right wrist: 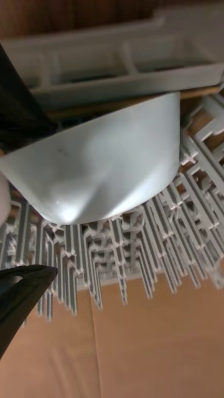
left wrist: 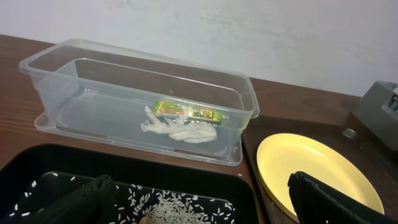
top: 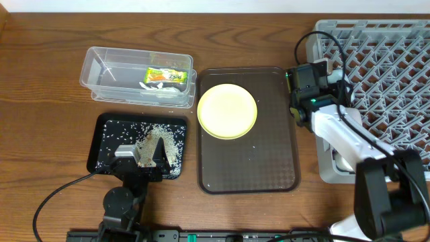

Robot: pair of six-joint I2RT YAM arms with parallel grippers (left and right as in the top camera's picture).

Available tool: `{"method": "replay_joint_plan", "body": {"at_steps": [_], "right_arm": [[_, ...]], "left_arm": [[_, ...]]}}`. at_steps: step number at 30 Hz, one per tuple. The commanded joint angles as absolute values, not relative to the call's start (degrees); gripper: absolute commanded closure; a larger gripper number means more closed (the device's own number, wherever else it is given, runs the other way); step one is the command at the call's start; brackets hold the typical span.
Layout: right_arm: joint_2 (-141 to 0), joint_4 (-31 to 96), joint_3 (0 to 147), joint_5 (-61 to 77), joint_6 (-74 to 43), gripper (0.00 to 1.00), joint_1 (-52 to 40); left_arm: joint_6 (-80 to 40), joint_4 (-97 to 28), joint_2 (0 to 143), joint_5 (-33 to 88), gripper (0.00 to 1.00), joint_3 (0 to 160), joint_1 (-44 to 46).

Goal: Sort waste into correct bins and load items into the dishwasher rack
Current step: 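Move the right gripper to the yellow plate and grasp its edge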

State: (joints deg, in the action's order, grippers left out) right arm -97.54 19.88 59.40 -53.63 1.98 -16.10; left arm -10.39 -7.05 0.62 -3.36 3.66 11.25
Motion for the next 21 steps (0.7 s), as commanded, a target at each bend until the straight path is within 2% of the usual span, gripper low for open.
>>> {"method": "replay_joint_plan", "body": {"at_steps": [1, 9, 16, 21], "right_arm": [[-90.8, 22.0, 59.2, -43.4, -3.6, 0.4, -17.4], [-77.0, 31.2, 59.2, -17.1, -6.4, 0.42, -21.9], [-73.2, 33.5, 59.2, -8.0, -9.4, 0.44, -23.0], [-73.2, 36.9, 59.2, 6.2, -9.4, 0.36, -23.0]], "left_arm": [[-9.5, -7.6, 0.2, -3.4, 0.09, 2.0, 10.9], [-9.5, -7.6, 0.2, -3.5, 0.09, 2.0, 10.9], [-9.5, -7.6, 0.2, -3.4, 0.09, 2.0, 10.9], [-9.5, -7.6, 0.2, -3.5, 0.09, 2.0, 10.9]]}}
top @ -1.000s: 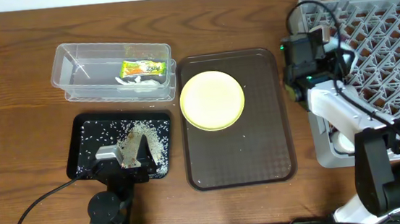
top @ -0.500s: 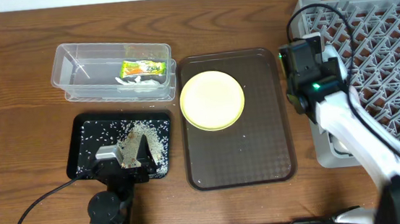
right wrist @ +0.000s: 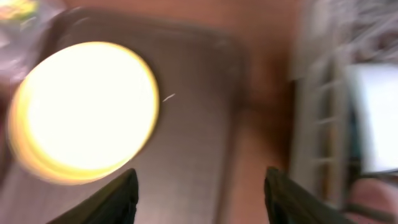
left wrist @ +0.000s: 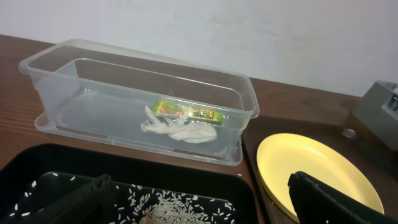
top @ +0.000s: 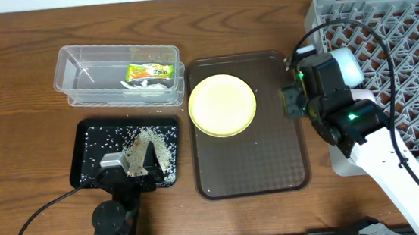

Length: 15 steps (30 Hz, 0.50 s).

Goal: Sort waste into correct bins and load items into the dishwasher rack
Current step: 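Move the right gripper to the yellow plate and grasp its edge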

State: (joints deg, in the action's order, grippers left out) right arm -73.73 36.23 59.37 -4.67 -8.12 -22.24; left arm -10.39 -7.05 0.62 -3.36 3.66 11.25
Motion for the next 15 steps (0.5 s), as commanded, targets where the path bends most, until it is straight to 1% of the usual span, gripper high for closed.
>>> {"method": "replay_joint_plan", "body": {"at_steps": [1, 3, 5, 6, 8, 9, 10, 12, 14, 15], "right_arm": [[-73.2, 37.7, 59.2, 8.1, -9.4, 0.35, -23.0], [-73.2, 39.0, 59.2, 9.2, -9.4, 0.32, -23.0], [-73.2, 40.4, 59.2, 10.0, -9.4, 0.18, -23.0], [-73.2, 41.3, 59.2, 10.2, -9.4, 0.14, -23.0], [-73.2, 43.2, 59.2, 10.1, -9.4, 0.17, -22.9], [-73.3, 43.7, 59.2, 10.2, -9.4, 0.2, -23.0], [-73.4, 44.3, 59.2, 10.4, -9.4, 0.27, -23.0], [-73.7, 44.6, 59.2, 11.9, -9.4, 0.31, -23.1], [-74.2, 44.4, 59.2, 12.5, -9.8, 0.38, -23.6], [-74.7, 44.0, 59.2, 12.5, -10.6, 0.43, -24.0]], "left_arm": [[-9.5, -7.6, 0.2, -3.4, 0.09, 2.0, 10.9], [-9.5, -7.6, 0.2, -3.5, 0.09, 2.0, 10.9], [-9.5, -7.6, 0.2, -3.5, 0.09, 2.0, 10.9], [-9.5, -7.6, 0.2, -3.5, 0.09, 2.0, 10.9], [-9.5, -7.6, 0.2, -3.4, 0.09, 2.0, 10.9], [-9.5, -7.6, 0.2, -3.4, 0.09, 2.0, 10.9], [-9.5, -7.6, 0.2, -3.5, 0.09, 2.0, 10.9], [-9.5, -7.6, 0.2, -3.5, 0.09, 2.0, 10.9], [-9.5, -7.6, 0.2, -3.4, 0.09, 2.0, 10.9], [-9.5, -7.6, 0.2, -3.5, 0.09, 2.0, 10.9]]}}
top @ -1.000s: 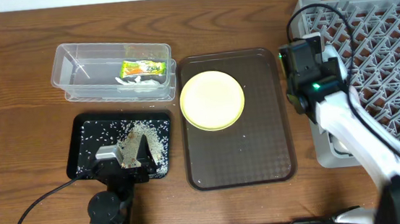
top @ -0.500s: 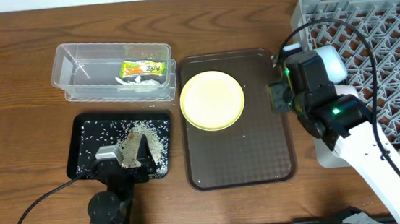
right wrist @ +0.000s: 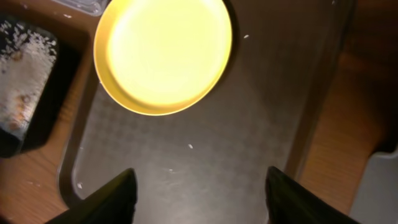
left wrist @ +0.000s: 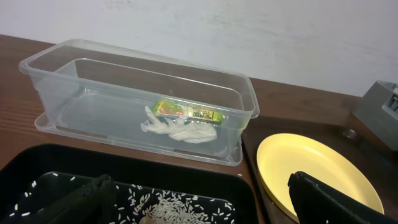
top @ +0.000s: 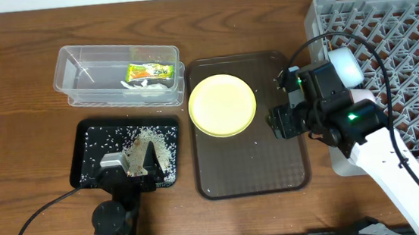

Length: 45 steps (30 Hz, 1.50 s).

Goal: Sort waste into correct bins and load items into the dishwasher rack
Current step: 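Move the right gripper to the yellow plate and grasp its edge, then lift the yellow plate and stand it upright in the rack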

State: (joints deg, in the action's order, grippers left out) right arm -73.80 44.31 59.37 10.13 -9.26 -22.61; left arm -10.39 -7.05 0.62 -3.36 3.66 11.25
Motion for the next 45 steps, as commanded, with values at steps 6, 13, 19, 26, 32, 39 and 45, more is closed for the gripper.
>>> {"method": "replay_joint_plan", "body": {"at_steps": [6, 13, 19, 26, 32, 39, 45], "right_arm": [[-81.7, 38.5, 59.2, 9.2, -18.7, 0.54, -27.0], [-94.1, 29.8, 59.2, 8.0, -30.8, 0.53, -26.3], [-101.6, 23.9, 59.2, 8.0, -34.7, 0.6, -26.2], [-105.4, 22.1, 59.2, 5.8, -38.9, 0.69, -26.2], [-106.0, 21.8, 59.2, 2.5, -38.9, 0.93, -26.2], [-101.6, 21.0, 59.2, 0.8, -33.4, 0.99, -23.7], [-89.1, 24.0, 59.2, -9.6, -27.4, 0.99, -21.3]], "left_arm": [[-9.5, -7.6, 0.2, -3.5, 0.09, 2.0, 10.9], [-9.5, -7.6, 0.2, -3.5, 0.09, 2.0, 10.9], [-9.5, -7.6, 0.2, -3.4, 0.09, 2.0, 10.9], [-9.5, -7.6, 0.2, -3.4, 0.09, 2.0, 10.9], [-9.5, -7.6, 0.2, -3.4, 0.09, 2.0, 10.9], [-9.5, -7.6, 0.2, -3.5, 0.09, 2.0, 10.9], [-9.5, -7.6, 0.2, -3.4, 0.09, 2.0, 10.9]]}}
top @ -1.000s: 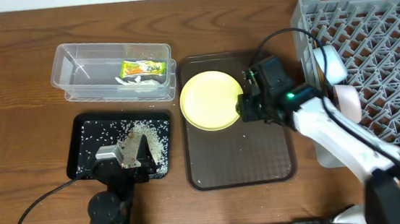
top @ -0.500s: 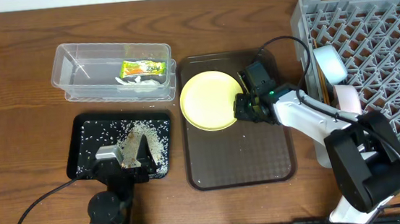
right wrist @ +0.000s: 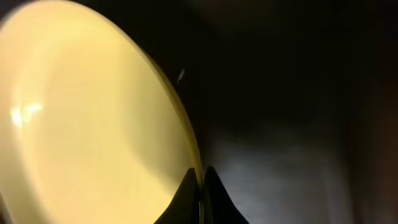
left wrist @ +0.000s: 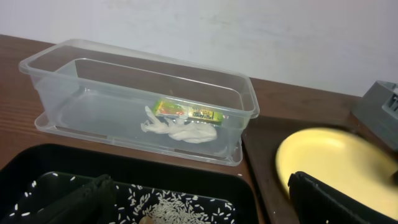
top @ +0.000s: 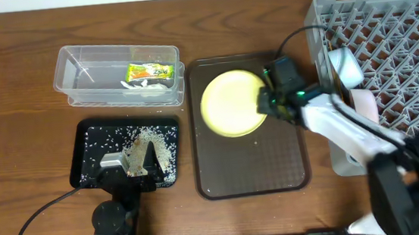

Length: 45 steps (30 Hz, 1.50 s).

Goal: Sort waste into correct bins and load items into the dishwasher rack
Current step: 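Lift the yellow plate and stand it upright in the rack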

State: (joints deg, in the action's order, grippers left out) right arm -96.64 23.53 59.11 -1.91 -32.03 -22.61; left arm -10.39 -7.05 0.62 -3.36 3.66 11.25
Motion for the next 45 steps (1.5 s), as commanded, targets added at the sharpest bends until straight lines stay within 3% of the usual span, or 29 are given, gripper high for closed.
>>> {"method": "replay_joint_plan", "body": {"at_steps": [1, 10, 18, 30, 45], "right_arm": [[-86.7, 24.6, 59.2, -12.1, -26.3, 0.99, -21.0], [-66.6, 27.0, 59.2, -50.1, -12.7, 0.99, -20.5], [-64.8, 26.4, 59.2, -73.6, 0.4, 0.99, -16.8], [-71.9, 23.5, 59.2, -73.0, 8.9, 0.99, -3.8], [-84.4, 23.4, 59.2, -70.0, 10.4, 0.99, -2.4]], "left_arm": [[-9.5, -7.6, 0.2, -3.5, 0.09, 2.0, 10.9], [-9.5, -7.6, 0.2, -3.5, 0.09, 2.0, 10.9], [-9.5, -7.6, 0.2, -3.4, 0.09, 2.0, 10.9], [-9.5, -7.6, 0.2, -3.5, 0.09, 2.0, 10.9], [-9.5, -7.6, 0.2, -3.5, 0.09, 2.0, 10.9]]}}
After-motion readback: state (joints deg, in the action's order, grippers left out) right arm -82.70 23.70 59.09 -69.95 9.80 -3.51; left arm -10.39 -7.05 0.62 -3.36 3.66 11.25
